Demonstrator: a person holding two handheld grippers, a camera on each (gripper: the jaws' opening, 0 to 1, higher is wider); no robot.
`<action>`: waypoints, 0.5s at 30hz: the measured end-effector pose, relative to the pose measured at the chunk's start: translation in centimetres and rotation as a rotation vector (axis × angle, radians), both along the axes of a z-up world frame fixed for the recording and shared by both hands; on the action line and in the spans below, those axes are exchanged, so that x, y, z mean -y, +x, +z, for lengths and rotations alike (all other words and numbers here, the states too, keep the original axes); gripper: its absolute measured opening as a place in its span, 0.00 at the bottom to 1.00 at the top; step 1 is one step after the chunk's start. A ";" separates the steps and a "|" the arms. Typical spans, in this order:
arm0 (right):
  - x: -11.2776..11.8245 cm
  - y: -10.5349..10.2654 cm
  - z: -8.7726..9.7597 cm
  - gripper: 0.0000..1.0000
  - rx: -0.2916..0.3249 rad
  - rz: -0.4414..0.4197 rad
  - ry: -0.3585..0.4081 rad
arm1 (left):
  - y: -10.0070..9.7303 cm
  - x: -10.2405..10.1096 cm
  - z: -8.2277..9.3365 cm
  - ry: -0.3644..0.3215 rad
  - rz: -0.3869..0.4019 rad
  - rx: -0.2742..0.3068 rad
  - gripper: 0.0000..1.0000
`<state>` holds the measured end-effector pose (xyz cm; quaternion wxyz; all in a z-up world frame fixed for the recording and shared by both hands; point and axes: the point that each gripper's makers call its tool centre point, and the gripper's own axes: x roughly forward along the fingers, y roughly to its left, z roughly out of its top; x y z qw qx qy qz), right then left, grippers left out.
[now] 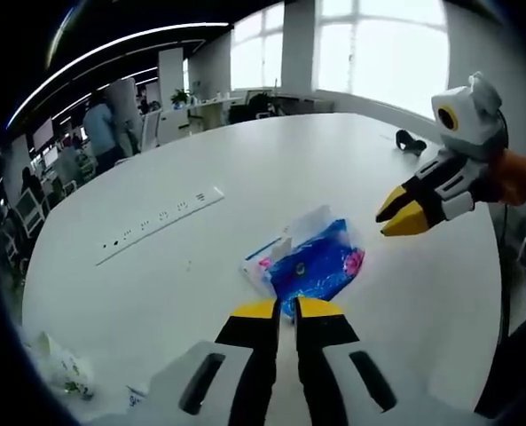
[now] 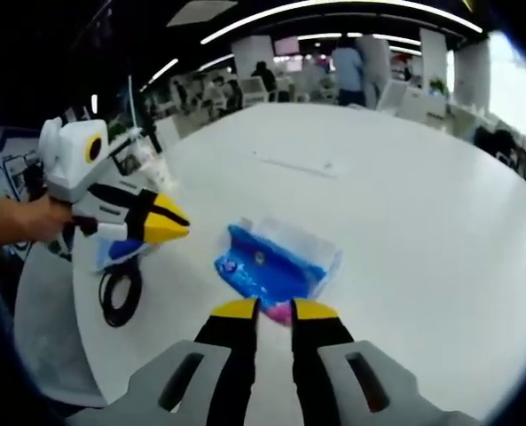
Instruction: Arrange the tabletop items into an orderly group along one side of the table until the central work area is clear of visible clutter.
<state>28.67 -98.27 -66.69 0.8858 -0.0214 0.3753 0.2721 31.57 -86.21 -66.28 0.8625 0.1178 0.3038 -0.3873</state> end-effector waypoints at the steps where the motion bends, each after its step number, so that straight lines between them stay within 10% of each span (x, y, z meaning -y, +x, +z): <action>1: -0.1 -0.1 0.1 0.10 -0.001 0.002 0.001 | -0.1 0.0 0.2 0.000 -0.001 0.003 0.05; 15: -0.7 -1.3 1.9 0.07 0.024 0.023 -0.017 | -1.0 -0.7 2.5 -0.009 0.016 0.040 0.03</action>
